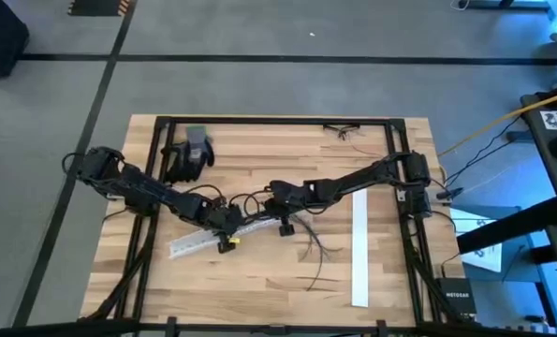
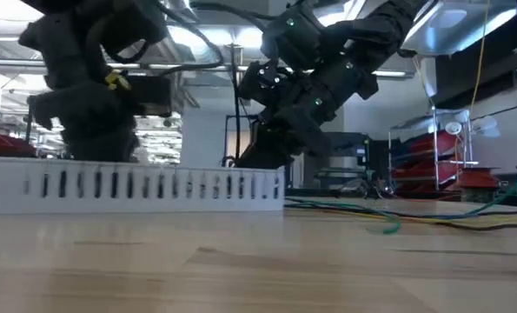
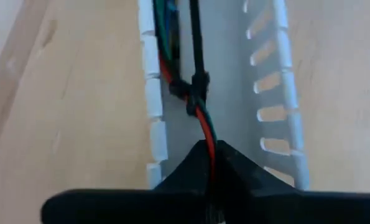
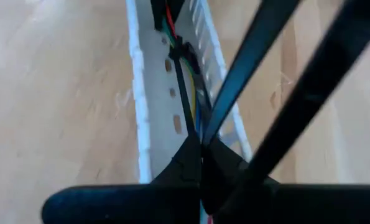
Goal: Ziptie cables
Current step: Put the colored ziptied cables into the white cable duct
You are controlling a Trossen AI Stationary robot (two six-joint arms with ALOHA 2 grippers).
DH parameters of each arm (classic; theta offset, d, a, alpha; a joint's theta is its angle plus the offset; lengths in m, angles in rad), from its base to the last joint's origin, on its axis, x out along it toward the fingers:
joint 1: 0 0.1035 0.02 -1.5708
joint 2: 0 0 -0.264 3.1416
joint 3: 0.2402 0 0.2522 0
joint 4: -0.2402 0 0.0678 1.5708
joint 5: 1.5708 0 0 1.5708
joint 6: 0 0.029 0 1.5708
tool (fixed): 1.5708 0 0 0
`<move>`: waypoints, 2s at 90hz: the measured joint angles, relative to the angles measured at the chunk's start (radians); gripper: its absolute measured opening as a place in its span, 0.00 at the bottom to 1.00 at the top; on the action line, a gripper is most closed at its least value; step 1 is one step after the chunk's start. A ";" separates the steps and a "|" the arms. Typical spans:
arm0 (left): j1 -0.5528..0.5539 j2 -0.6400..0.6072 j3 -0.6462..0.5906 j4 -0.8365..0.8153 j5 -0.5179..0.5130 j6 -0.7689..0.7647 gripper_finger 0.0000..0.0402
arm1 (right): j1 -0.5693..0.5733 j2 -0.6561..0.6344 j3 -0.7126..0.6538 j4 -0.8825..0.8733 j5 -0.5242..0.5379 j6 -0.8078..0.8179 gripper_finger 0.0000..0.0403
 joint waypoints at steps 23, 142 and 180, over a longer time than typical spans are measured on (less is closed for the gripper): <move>-0.017 -0.015 0.002 -0.066 0.000 -0.050 0.03 | 0.000 -0.001 0.000 -0.011 0.023 -0.011 0.01; -0.084 -0.018 0.002 -0.151 0.000 -0.109 0.02 | 0.034 0.046 0.102 -0.099 -0.137 -0.003 0.34; -0.097 -0.018 0.004 -0.146 0.001 -0.137 0.02 | 0.032 0.034 0.110 -0.212 -0.025 -0.068 0.02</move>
